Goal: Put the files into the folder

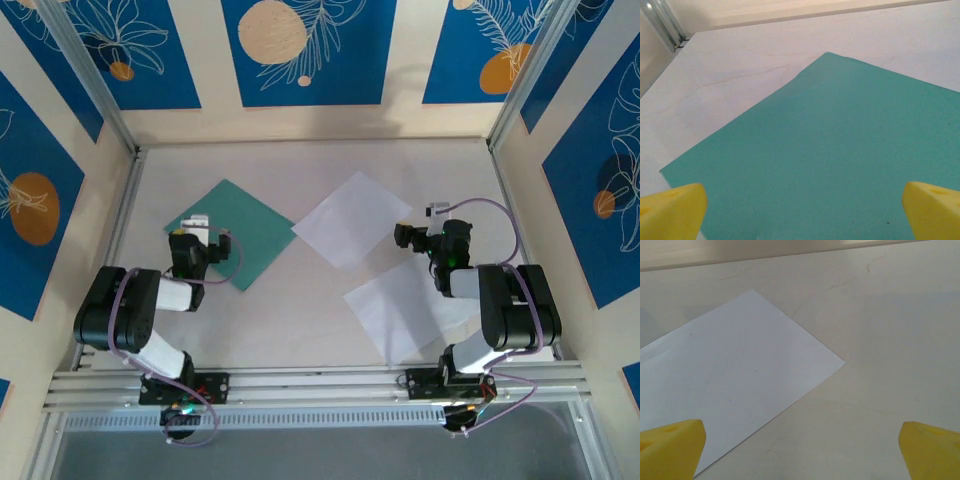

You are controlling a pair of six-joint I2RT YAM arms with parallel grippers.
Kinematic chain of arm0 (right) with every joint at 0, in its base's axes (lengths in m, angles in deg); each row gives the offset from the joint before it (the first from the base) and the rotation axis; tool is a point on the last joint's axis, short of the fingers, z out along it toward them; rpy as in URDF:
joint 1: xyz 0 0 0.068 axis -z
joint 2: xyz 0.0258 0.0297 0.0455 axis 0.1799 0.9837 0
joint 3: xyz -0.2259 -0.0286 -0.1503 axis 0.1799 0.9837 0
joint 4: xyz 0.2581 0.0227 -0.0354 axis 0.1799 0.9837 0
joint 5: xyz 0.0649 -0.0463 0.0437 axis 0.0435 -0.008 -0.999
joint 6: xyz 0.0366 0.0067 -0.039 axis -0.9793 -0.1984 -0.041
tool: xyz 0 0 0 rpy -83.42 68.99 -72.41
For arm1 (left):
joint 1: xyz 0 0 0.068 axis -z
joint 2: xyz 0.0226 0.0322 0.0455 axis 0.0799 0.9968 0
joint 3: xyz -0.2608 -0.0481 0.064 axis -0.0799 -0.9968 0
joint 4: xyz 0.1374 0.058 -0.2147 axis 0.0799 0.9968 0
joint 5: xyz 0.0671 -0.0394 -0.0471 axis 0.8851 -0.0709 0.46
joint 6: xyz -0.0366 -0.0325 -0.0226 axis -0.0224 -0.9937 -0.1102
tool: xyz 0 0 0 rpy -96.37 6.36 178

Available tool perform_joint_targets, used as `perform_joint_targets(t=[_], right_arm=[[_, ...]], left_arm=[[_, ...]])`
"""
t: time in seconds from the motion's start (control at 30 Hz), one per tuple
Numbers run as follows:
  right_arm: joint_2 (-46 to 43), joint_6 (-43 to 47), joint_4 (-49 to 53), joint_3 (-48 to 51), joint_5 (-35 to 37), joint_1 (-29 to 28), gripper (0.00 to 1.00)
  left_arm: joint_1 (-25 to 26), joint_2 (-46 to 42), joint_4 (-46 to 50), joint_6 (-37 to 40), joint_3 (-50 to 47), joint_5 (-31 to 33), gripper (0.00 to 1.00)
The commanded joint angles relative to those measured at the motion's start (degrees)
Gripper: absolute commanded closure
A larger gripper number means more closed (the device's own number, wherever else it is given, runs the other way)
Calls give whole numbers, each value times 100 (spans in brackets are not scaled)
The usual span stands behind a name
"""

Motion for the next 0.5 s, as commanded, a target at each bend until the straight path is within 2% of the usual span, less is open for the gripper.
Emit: perform_joint_targets(t=[0.0, 0.47], right_arm=[[-1, 111, -117, -52, -66, 23, 1], [-1, 101, -107, -59, -119, 51, 1]], left_arm=[[-59, -22, -176, -42, 77, -116, 0], [-58, -22, -162, -51, 78, -124, 0]])
